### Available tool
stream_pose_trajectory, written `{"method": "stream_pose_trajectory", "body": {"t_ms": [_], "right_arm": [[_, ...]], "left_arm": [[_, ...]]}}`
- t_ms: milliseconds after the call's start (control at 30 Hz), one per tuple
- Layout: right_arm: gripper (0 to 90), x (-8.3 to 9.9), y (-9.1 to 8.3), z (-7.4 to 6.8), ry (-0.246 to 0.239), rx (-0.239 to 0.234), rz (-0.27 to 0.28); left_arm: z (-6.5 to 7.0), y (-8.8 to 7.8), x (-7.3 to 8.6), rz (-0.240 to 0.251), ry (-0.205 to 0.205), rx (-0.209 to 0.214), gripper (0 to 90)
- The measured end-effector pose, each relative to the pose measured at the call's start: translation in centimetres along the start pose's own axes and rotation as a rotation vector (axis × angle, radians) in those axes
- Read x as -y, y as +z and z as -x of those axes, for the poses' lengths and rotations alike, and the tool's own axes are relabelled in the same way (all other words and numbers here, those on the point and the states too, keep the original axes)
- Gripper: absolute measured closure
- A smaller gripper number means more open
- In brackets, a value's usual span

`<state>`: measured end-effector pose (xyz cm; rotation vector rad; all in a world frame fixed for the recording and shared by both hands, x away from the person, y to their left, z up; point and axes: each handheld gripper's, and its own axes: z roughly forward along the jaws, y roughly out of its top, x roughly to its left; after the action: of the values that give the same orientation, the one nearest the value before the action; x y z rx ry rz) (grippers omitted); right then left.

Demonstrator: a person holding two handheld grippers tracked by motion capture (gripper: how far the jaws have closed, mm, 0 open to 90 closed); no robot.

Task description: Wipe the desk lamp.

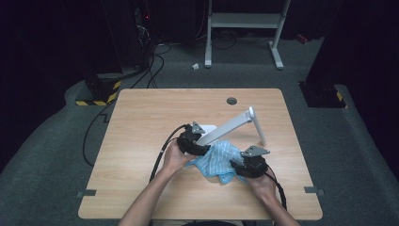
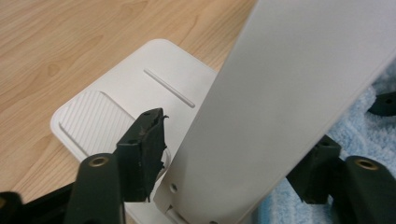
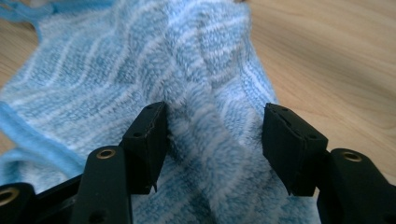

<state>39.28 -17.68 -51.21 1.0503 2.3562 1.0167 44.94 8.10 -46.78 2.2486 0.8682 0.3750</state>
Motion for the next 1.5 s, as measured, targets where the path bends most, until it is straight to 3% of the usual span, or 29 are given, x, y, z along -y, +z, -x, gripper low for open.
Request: {"method": "stream_pose_trajectory", "body": {"t_ms": [33, 100, 200, 267, 367, 700, 800, 933, 1100, 1300, 1500], "right_arm": [[40.2, 0.1, 0.1, 0.1, 0.002, -0.005, -0.002], [39.8, 0.2, 0.3, 0.2, 0.002, -0.011, -0.005], [39.3, 0.3, 0.5, 0.3, -0.013, -0.01, -0.001], [38.6, 0.5, 0.8, 0.3, -0.042, 0.0, 0.015], [38.5, 0.6, 0.9, 0.4, -0.043, -0.003, 0.029], [40.7, 0.4, 1.2, 0.9, -0.081, -0.012, 0.018], [41.5, 0.3, 1.3, 1.0, -0.082, -0.01, 0.019], [41.7, 0.3, 1.3, 0.9, -0.082, -0.008, 0.016], [41.8, 0.3, 1.3, 1.0, -0.085, -0.011, 0.021], [42.7, 0.2, 1.1, 0.9, -0.077, -0.005, 0.01], [45.6, 0.3, 0.5, 1.0, -0.058, -0.003, 0.0]], "left_arm": [[0.0, 0.4, 0.0, -0.015, 0.018, 0.013, 39.3], [0.0, 0.7, 0.2, -0.026, 0.034, 0.0, 42.8], [-0.4, 0.8, 0.2, -0.022, 0.027, 0.011, 47.2], [-0.1, 0.8, 0.3, -0.032, 0.06, -0.004, 49.0], [0.5, 0.6, 0.3, -0.049, 0.1, -0.019, 51.5], [1.2, -0.2, 0.8, -0.08, 0.137, 0.062, 51.0], [1.1, -0.3, 1.1, -0.062, 0.134, 0.096, 49.5], [1.0, -0.2, 1.1, -0.051, 0.141, 0.103, 51.0], [1.3, -0.3, 1.2, -0.046, 0.189, 0.086, 52.7], [1.4, -0.5, 1.2, -0.018, 0.191, 0.07, 53.8], [1.3, -1.5, 0.8, 0.045, 0.185, 0.032, 57.7]]}}
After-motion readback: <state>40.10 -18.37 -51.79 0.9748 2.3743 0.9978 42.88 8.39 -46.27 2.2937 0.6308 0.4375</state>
